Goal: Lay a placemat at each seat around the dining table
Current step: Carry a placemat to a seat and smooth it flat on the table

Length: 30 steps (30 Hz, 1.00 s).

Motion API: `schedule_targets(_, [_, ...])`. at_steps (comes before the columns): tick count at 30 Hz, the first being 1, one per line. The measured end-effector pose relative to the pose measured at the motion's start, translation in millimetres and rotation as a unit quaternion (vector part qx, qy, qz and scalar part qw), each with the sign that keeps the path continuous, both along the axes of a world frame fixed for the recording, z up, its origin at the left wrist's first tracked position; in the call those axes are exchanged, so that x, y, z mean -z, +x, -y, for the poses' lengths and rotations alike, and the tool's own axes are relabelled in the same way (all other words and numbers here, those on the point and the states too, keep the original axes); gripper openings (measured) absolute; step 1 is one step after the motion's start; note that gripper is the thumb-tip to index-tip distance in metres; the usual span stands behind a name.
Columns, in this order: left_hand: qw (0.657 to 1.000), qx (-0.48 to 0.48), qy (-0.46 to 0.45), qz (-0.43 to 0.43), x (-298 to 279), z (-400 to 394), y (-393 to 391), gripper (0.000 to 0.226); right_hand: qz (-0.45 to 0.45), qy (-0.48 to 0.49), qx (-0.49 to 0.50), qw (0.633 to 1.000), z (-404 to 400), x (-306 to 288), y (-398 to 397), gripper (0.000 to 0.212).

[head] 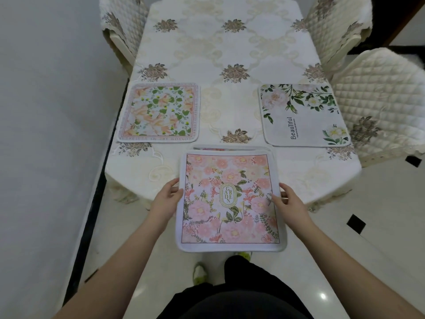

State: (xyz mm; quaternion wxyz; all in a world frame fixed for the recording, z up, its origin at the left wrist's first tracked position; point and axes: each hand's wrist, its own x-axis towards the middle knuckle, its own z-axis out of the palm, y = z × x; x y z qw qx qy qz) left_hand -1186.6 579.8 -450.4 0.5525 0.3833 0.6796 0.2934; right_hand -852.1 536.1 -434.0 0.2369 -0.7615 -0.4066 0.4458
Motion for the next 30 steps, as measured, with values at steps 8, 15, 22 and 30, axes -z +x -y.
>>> schedule_targets(8, [0.992,0.094,-0.011,0.083,-8,27,-17,0.079,0.006,0.010,0.045,0.999,22,-12,-33,0.068])
schedule_targets(15, [0.998,0.053,0.014,0.041,-16,34,-31,0.070,0.002,0.047,0.034,0.998,34,-30,-65,0.069])
schedule_targets(22, [0.997,0.013,0.070,0.005,-40,37,-44,0.058,-0.028,0.079,0.021,0.996,41,-43,-76,0.069])
schedule_targets(30, [0.992,0.046,0.117,-0.032,-69,49,-11,0.050,-0.056,0.109,0.066,0.990,68,-58,-38,0.062])
